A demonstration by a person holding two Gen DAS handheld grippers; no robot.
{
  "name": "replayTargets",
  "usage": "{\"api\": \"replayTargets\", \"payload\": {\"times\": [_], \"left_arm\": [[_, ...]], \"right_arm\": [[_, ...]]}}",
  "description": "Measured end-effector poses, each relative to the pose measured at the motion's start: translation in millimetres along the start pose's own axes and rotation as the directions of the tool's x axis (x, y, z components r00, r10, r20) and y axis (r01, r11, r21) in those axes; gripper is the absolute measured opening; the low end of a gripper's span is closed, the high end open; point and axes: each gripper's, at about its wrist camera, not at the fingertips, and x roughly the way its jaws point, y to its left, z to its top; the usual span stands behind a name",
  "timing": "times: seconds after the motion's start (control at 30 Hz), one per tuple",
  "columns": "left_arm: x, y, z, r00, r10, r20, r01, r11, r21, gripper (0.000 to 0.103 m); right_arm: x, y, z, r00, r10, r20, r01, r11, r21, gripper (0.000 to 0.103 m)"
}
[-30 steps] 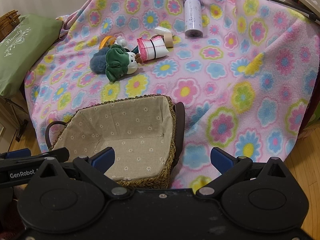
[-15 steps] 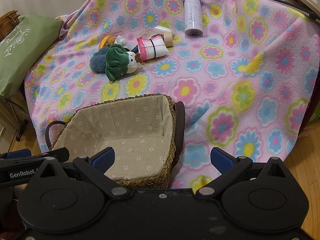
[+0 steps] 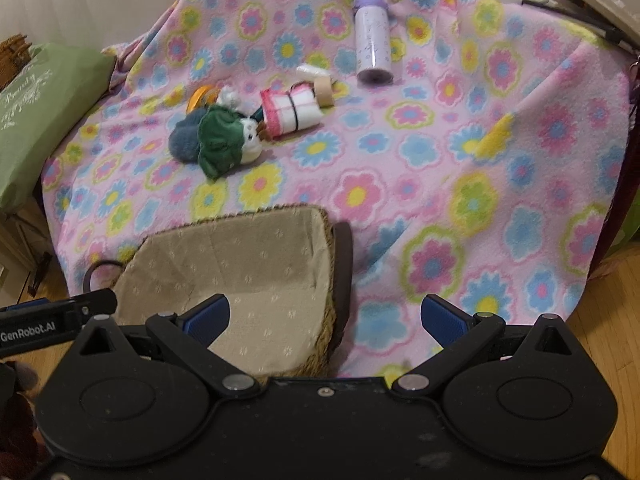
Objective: Organize soft objects
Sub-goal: 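Move the left tool to the blue scrunchie while the right tool approaches the pink-edged towel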
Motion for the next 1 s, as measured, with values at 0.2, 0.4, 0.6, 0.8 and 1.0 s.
{"api": "replayTargets", "payload": {"times": [0.2,0.4,0.6,0.8,1.0], "left_arm": [[3,10,32,0.999,-0.032,0.031,0.032,0.999,-0.011,0.099],[6,13,59,0.993,-0.017,0.113,0.015,1.000,0.019,0.099],[23,14,85,0.989,-0.021,0.144,0.017,0.999,0.029,0.099],[47,15,117,0.985,0.018,0.173,-0.023,0.999,0.024,0.099],[74,15,138,0.981,0.072,0.178,-0.083,0.995,0.052,0.099]], "right_arm": [[-1,3,21,0.997,0.048,0.058,-0.047,0.999,-0.009,0.103],[15,3,47,0.993,0.107,0.045,-0.107,0.994,-0.012,0.103],[26,1,84,0.991,0.093,0.100,-0.089,0.995,-0.035,0.103],[34,-6,135,0.980,0.070,0.184,-0.060,0.996,-0.062,0.103],[51,-12,167,0.975,0.083,0.208,-0.071,0.995,-0.067,0.103]]}}
